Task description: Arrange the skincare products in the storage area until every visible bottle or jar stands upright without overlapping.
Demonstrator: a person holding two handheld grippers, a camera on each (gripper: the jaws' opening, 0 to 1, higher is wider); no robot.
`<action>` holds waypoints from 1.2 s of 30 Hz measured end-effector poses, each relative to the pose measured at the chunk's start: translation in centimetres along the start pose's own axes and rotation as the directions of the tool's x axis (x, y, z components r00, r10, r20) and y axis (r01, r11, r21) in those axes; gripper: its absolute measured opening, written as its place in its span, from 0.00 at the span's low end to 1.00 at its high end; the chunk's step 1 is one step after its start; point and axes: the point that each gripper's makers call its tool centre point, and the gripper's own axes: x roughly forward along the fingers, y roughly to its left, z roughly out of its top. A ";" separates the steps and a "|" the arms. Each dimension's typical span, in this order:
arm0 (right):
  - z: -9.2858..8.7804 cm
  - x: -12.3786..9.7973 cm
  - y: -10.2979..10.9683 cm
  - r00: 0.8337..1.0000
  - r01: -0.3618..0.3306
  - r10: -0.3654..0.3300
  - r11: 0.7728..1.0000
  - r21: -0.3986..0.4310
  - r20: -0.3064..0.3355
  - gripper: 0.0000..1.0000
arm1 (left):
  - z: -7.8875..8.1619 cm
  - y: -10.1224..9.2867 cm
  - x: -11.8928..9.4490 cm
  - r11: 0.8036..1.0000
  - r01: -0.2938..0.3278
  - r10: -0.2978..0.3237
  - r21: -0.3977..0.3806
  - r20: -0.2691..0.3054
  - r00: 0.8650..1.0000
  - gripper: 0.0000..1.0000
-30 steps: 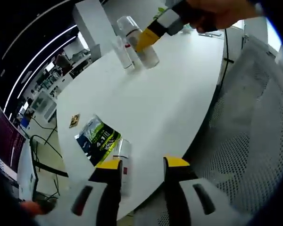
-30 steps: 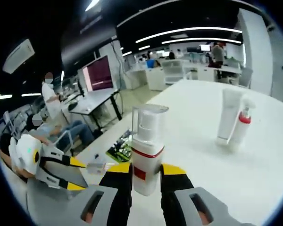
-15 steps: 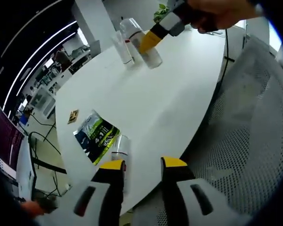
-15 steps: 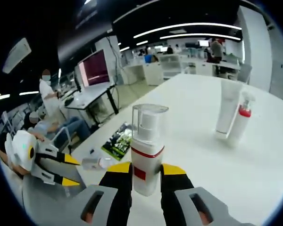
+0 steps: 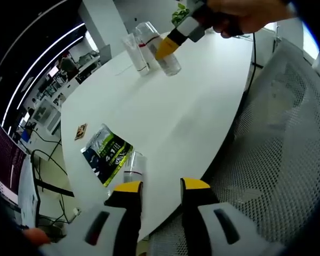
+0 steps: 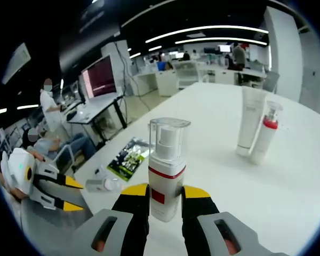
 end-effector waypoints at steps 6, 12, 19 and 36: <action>-0.2 0.0 -0.1 1.000 0.011 -0.011 1.000 0.003 -0.003 0.17 | 0.0 0.0 0.0 1.000 0.003 -0.003 0.003 0.000 1.000 0.21; -0.2 0.1 -0.4 1.000 0.029 -0.029 1.000 -0.002 0.001 0.17 | -0.1 0.0 0.0 1.000 0.003 -0.003 0.007 -0.004 1.000 0.21; 1.0 0.4 -2.5 0.995 0.091 -0.092 0.996 0.014 0.044 0.17 | -0.2 0.0 0.0 1.000 -0.002 0.002 0.008 -0.008 1.000 0.20; 1.7 3.1 -5.0 0.972 0.202 -0.204 0.979 0.026 0.120 0.17 | -0.4 0.0 -0.1 1.000 -0.005 0.005 0.002 -0.010 1.000 0.08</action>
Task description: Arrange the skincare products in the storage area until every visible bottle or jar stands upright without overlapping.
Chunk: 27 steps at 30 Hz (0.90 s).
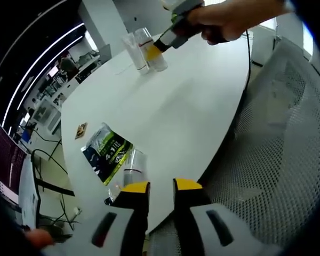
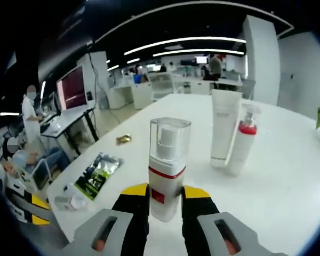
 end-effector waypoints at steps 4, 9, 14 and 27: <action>0.1 1.2 -0.4 1.000 0.005 -0.005 1.000 -0.017 0.009 0.17 | -0.2 0.0 0.1 1.000 0.000 0.000 0.001 -0.006 1.000 0.10; -0.3 2.6 -1.1 1.000 0.012 -0.012 1.000 -0.020 0.003 0.17 | 0.1 0.2 0.0 1.000 -0.017 0.017 0.011 0.013 1.000 0.14; -0.4 3.5 -1.8 1.000 0.008 -0.008 0.996 -0.090 0.004 0.17 | -0.1 0.2 0.1 1.000 -0.020 0.020 0.015 0.010 1.000 0.13; -1.5 4.1 -3.8 0.999 0.053 -0.052 0.993 -0.102 0.015 0.17 | -0.4 -0.9 0.4 0.999 0.025 -0.025 0.040 -0.009 1.000 0.08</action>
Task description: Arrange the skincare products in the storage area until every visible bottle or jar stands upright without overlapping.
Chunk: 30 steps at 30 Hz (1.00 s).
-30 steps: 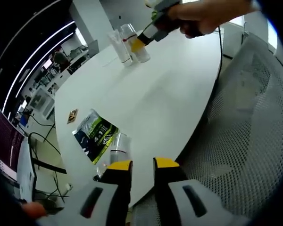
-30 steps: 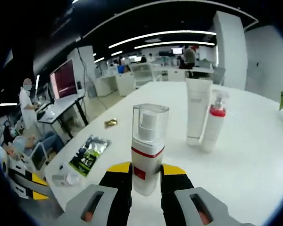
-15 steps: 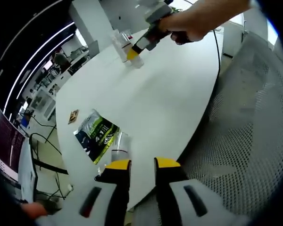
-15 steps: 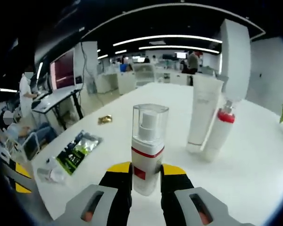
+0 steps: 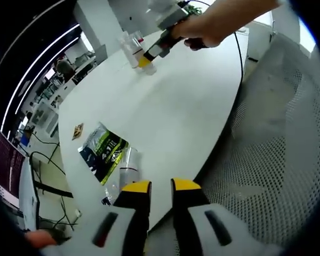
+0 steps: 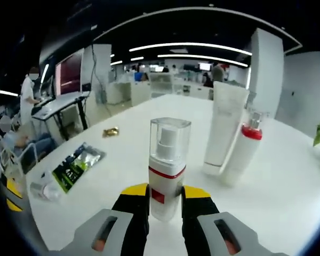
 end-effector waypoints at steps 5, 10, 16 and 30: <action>0.1 -0.8 0.4 1.000 0.003 -0.003 1.000 0.001 0.002 0.17 | -0.2 -0.5 0.2 1.000 0.025 -0.025 0.006 -0.014 1.000 0.09; 0.3 -1.3 0.3 1.000 -0.002 0.002 1.000 0.000 0.011 0.17 | -0.4 -1.0 0.4 0.999 0.046 -0.045 0.020 -0.038 0.998 0.09; 0.4 -1.4 -0.4 1.000 -0.001 0.001 1.000 -0.001 0.018 0.17 | 0.1 -0.4 0.2 0.999 0.014 -0.013 0.039 -0.016 1.000 0.13; 0.8 -0.6 -1.4 0.998 -0.038 0.038 0.999 -0.002 0.046 0.17 | -1.2 -0.7 0.7 0.999 0.038 -0.039 -0.011 -0.078 0.996 0.18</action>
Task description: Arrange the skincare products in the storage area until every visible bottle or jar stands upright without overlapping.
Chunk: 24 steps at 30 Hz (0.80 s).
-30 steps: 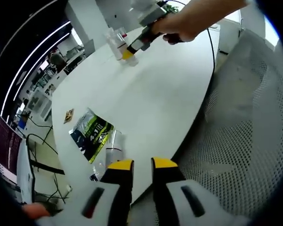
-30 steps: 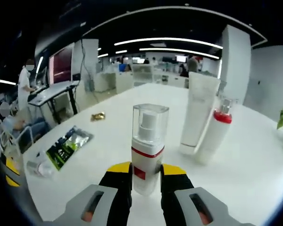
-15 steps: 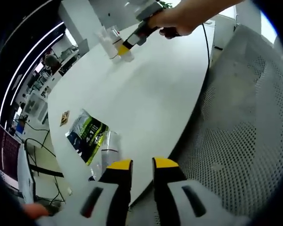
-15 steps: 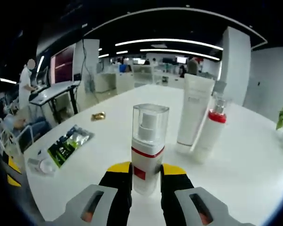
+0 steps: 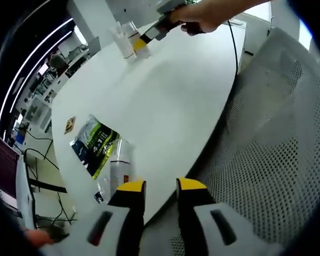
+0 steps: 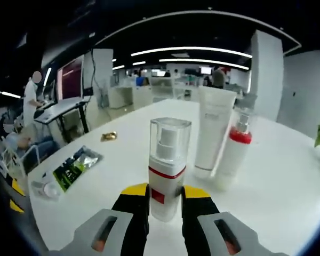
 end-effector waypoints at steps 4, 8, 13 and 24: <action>-0.4 0.8 -0.6 1.000 -0.026 0.026 1.000 -0.014 0.013 0.17 | 0.0 0.1 0.0 1.000 -0.005 0.005 -0.014 0.000 1.000 0.20; -0.8 1.6 -0.9 0.999 -0.035 0.036 0.999 -0.026 0.024 0.17 | -0.1 0.4 -0.1 1.000 -0.015 0.015 -0.025 0.003 1.000 0.21; -1.1 2.4 -0.8 0.998 -0.056 0.057 0.998 -0.039 0.027 0.17 | -0.6 0.3 0.1 1.000 -0.008 0.008 -0.028 -0.017 1.000 0.20; -0.3 4.1 -1.7 0.996 -0.071 0.074 0.996 -0.050 0.057 0.17 | -0.9 0.7 0.1 0.999 -0.025 0.023 -0.046 -0.037 0.999 0.20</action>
